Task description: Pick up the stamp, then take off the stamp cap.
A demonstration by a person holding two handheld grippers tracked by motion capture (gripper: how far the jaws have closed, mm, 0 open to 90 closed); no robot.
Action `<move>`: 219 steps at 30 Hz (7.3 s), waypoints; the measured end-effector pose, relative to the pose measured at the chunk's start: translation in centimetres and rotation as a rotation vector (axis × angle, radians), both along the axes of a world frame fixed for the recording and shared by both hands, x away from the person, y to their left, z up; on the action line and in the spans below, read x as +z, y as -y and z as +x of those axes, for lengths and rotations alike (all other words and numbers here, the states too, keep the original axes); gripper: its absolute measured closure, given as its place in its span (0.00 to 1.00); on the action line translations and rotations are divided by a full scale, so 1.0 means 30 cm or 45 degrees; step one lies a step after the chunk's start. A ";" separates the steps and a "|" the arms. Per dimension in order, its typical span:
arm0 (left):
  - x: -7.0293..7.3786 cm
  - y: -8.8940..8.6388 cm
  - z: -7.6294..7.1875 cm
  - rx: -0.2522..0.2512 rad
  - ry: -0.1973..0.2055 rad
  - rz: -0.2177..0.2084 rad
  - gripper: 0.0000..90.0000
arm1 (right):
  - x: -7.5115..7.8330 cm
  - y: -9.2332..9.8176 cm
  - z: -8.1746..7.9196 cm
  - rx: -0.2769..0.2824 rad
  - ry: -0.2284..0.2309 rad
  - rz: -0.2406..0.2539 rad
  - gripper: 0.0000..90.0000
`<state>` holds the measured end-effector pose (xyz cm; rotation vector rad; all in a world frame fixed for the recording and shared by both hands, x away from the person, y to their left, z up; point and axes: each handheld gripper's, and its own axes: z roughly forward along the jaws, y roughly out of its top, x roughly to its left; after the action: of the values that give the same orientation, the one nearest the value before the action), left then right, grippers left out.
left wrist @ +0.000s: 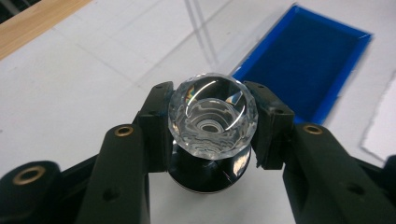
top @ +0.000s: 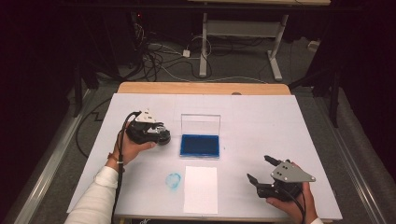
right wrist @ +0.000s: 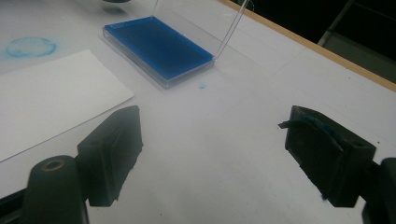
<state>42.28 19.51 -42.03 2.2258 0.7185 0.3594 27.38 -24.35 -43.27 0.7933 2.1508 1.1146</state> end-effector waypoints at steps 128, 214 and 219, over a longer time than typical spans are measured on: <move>0.151 0.317 -0.318 -0.552 0.089 -0.273 0.60 | -0.018 -0.435 0.069 0.366 0.001 0.148 0.42; 0.148 0.150 -0.226 -0.337 0.128 -0.212 0.60 | 0.032 -0.123 0.027 0.143 -0.012 0.020 0.43; 0.148 0.147 -0.223 -0.323 0.133 -0.205 0.60 | 0.029 -0.106 0.020 0.129 -0.018 0.017 0.43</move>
<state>35.58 15.11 -37.60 2.0972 0.3889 0.2785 27.97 -21.16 -42.41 0.7067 2.2189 1.1783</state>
